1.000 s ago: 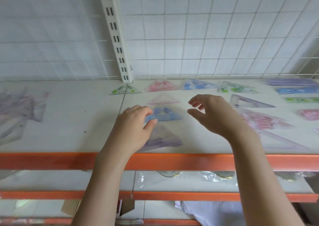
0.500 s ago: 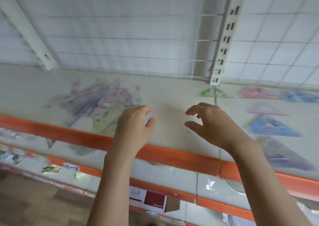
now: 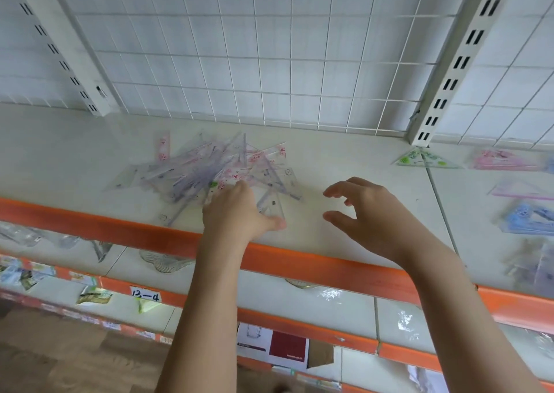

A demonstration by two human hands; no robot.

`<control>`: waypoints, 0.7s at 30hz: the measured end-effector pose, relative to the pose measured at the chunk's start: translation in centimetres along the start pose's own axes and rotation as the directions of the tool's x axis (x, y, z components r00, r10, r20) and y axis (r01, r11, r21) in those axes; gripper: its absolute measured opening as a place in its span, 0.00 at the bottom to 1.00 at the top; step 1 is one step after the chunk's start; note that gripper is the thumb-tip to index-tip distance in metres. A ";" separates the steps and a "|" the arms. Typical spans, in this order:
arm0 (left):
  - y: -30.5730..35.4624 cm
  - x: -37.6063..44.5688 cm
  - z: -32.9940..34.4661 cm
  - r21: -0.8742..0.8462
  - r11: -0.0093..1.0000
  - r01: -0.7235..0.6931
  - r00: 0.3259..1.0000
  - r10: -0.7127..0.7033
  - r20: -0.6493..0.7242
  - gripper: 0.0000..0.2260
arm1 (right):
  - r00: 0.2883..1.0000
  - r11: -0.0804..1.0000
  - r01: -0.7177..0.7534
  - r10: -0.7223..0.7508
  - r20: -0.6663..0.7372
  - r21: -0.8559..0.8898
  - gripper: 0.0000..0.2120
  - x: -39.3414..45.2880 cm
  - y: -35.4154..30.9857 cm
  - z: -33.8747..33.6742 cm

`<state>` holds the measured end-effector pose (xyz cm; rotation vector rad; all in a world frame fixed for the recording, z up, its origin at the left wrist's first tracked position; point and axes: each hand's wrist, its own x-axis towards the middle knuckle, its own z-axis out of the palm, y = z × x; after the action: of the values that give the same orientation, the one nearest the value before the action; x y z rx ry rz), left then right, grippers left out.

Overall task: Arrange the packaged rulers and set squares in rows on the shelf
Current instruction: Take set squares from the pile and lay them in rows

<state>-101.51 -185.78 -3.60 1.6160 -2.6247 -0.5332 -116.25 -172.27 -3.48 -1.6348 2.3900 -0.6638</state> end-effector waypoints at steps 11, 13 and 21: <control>0.1 1.2 -0.4 -0.054 0.998 0.015 0.983 -0.005 0.183 0.19 | 1.000 1.000 0.003 -0.003 0.026 0.003 0.18 0.5 -0.3 0.2; 0.1 1.0 -0.2 -0.093 0.996 0.019 0.987 -0.004 0.162 0.18 | 1.000 1.000 0.015 -0.015 0.027 0.003 0.18 0.9 -0.4 0.1; 1.4 0.9 1.0 -0.060 0.995 0.078 0.994 -0.073 0.075 0.37 | 0.999 0.999 0.042 -0.042 0.027 0.011 0.18 1.3 0.0 -0.1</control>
<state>-103.30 -185.71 -4.28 1.7151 -2.5767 -0.6830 -116.77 -173.49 -3.23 -1.6830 2.3353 -0.6556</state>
